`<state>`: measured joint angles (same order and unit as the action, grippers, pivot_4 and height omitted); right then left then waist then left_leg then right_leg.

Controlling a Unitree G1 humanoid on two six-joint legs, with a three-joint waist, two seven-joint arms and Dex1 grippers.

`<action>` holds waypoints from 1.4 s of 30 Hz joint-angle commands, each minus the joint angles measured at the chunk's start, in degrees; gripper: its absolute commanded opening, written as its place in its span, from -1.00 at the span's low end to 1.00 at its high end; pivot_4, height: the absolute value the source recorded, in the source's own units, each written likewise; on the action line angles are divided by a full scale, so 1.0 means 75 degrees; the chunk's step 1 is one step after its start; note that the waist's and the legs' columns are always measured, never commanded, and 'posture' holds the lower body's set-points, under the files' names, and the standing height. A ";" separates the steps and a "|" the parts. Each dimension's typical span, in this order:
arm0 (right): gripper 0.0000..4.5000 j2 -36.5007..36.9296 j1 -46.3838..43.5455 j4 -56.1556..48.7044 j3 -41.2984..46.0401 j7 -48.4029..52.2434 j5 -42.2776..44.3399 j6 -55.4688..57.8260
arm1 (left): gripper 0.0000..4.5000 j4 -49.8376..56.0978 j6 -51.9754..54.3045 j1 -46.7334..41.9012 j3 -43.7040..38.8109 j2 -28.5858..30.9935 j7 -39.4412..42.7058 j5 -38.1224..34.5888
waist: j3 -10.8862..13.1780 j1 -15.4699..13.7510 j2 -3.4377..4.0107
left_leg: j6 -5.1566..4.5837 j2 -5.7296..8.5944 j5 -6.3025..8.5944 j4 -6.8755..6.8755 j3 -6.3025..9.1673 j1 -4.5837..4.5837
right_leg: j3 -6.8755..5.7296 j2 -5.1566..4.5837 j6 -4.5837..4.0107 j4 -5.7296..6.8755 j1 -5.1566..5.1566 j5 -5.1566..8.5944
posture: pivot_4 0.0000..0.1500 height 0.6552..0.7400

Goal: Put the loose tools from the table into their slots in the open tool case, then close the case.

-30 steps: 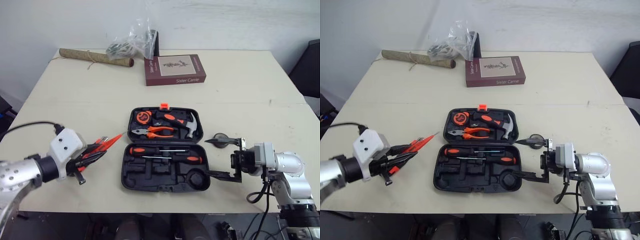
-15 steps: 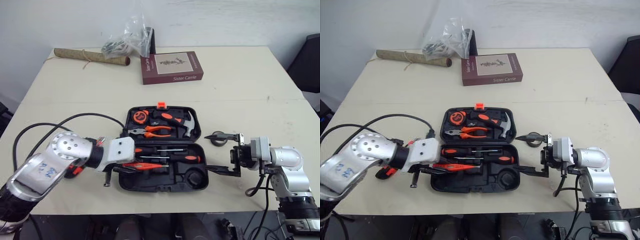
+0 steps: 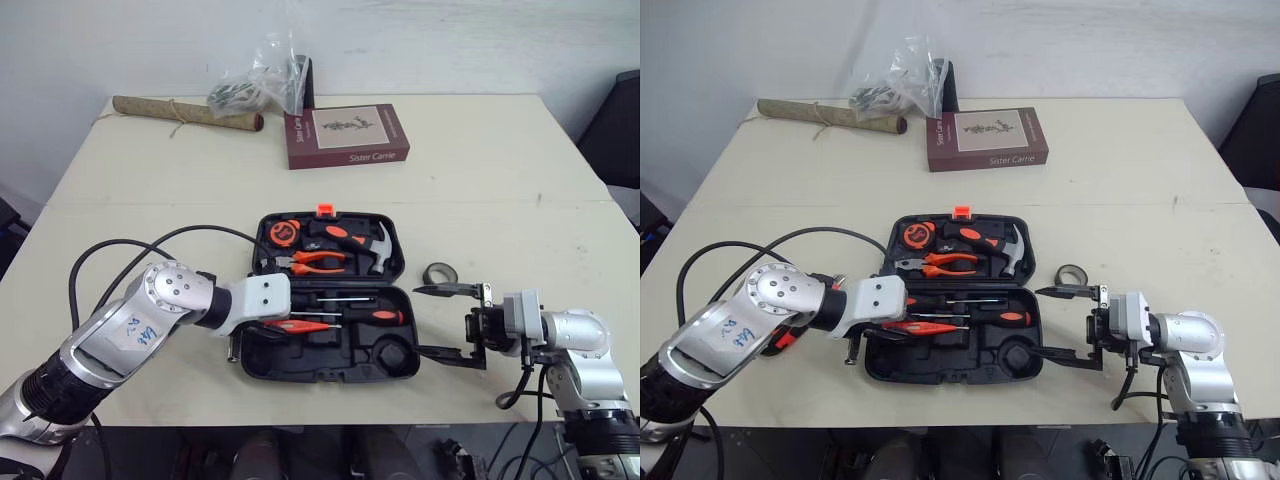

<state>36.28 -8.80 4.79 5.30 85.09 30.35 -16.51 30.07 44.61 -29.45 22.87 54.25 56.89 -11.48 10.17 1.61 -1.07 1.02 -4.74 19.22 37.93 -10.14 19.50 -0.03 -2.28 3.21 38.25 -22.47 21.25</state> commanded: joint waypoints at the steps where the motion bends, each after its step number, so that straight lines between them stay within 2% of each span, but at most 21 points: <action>1: 1.00 0.0051 0.0102 -0.0052 0.0201 0.0069 0.0095 -0.0245 | -0.86 -0.0033 -0.0016 -0.0125 0.0293 0.0372 0.0200 0.0536 | 0.0000 0.0000 0.0000 | 0.0000 0.0000 0.0000 0.0001 0.0000 0.0000 | 0.0000 0.0000 0.0000 0.0001 0.0000 0.0000 | 1.00 1.00; 11: 1.00 0.0080 0.0270 -0.0047 0.0207 0.0068 0.0144 -0.0384 | -0.86 -0.0068 -0.0123 -0.0292 0.0393 0.0051 0.0151 0.0857 | 0.0000 0.0002 0.0000 | 0.0009 0.0000 0.0005 0.0003 0.0020 -0.0031 | 0.0047 0.0024 0.0000 0.0027 -0.0001 0.0000 | 1.00 1.00; 13: 1.00 0.0091 0.0268 -0.0074 0.0205 0.0058 0.0148 -0.0365 | -0.41 -0.0039 -0.0348 -0.0315 0.0195 0.0027 0.0274 0.0732 | 0.0000 0.0001 -0.0001 | 0.0009 0.0001 0.0005 0.0005 0.0020 -0.0031 | 0.0048 0.0023 0.0000 0.0029 -0.0001 0.0000 | 1.00 1.00; 15: 1.00 0.0108 0.0247 -0.0125 0.0193 0.0038 0.0153 -0.0315 | -0.10 0.0062 -0.0461 -0.0352 -0.0159 -0.0024 0.0453 0.0386 | 0.0002 0.0001 -0.0003 | 0.0009 0.0001 0.0005 0.0006 0.0020 -0.0030 | 0.0048 0.0022 0.0000 0.0031 -0.0002 0.0000 | 1.00 1.00; 20: 1.00 0.0162 0.0070 -0.0284 0.0138 -0.0068 0.0149 -0.0063 | -0.10 0.0404 -0.0607 -0.0237 -0.1269 0.0253 0.1132 -0.0587 | 0.0004 0.0014 -0.0004 | 0.0009 0.0001 0.0005 0.0007 0.0020 -0.0028 | 0.0047 0.0021 0.0000 0.0036 -0.0006 0.0000 | 1.00 1.00; 22: 1.00 0.0177 0.0065 -0.0357 0.0116 -0.0103 0.0146 0.0024 | -0.10 0.0207 -0.0935 0.0001 -0.1773 -0.0006 0.0935 -0.0802 | 0.0005 0.0011 -0.0002 | 0.0010 0.0000 0.0006 0.0007 0.0020 -0.0029 | 0.0047 0.0021 -0.0001 0.0038 -0.0007 0.0000 | 1.00 1.00; 25: 1.00 0.0175 0.0078 -0.0436 0.0069 -0.0172 0.0134 0.0120 | -0.46 -0.0299 -0.1610 0.0572 -0.2312 -0.0708 0.0527 -0.1023 | 0.0005 0.0006 -0.0001 | 0.0010 0.0001 0.0006 0.0010 0.0020 -0.0031 | 0.0047 0.0019 -0.0001 0.0041 -0.0006 0.0001 | 1.00 1.00; 28: 1.00 0.0153 0.0088 -0.0526 0.0053 -0.0272 0.0115 0.0206 | -0.98 -0.0566 -0.1811 0.1237 -0.2543 -0.1117 0.0424 -0.1237 | 0.0005 0.0010 -0.0002 | 0.0008 0.0001 0.0007 0.0012 0.0022 -0.0029 | 0.0046 0.0018 -0.0001 0.0040 -0.0006 0.0000 | 1.00 1.00; 33: 1.00 0.0181 0.0116 -0.0625 0.0054 -0.0392 0.0058 0.0299 | -0.98 -0.1062 -0.2443 0.1846 -0.2145 -0.1193 0.0356 -0.0700 | 0.0006 0.0008 -0.0003 | 0.0010 0.0001 0.0008 0.0011 0.0021 -0.0029 | 0.0046 0.0018 -0.0001 0.0041 -0.0008 0.0000 | 1.00 1.00; 42: 1.00 0.0241 0.0174 -0.0817 0.0090 -0.0580 0.0026 0.0430 | -0.98 -0.1800 -0.2606 0.2000 -0.1186 -0.1105 -0.0039 0.0524 | 0.0002 -0.0004 0.0002 | 0.0008 0.0004 0.0010 0.0012 0.0020 -0.0037 | 0.0045 0.0015 0.0000 0.0041 0.0001 0.0000 | 1.00 1.00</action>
<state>37.40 -7.83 0.53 5.06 81.16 30.24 -13.47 19.13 24.54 -15.25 12.22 45.53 58.19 -11.32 10.18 1.57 -1.05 1.08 -4.71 19.30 38.03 -9.99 19.21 0.32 -2.19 3.21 38.57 -22.45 21.25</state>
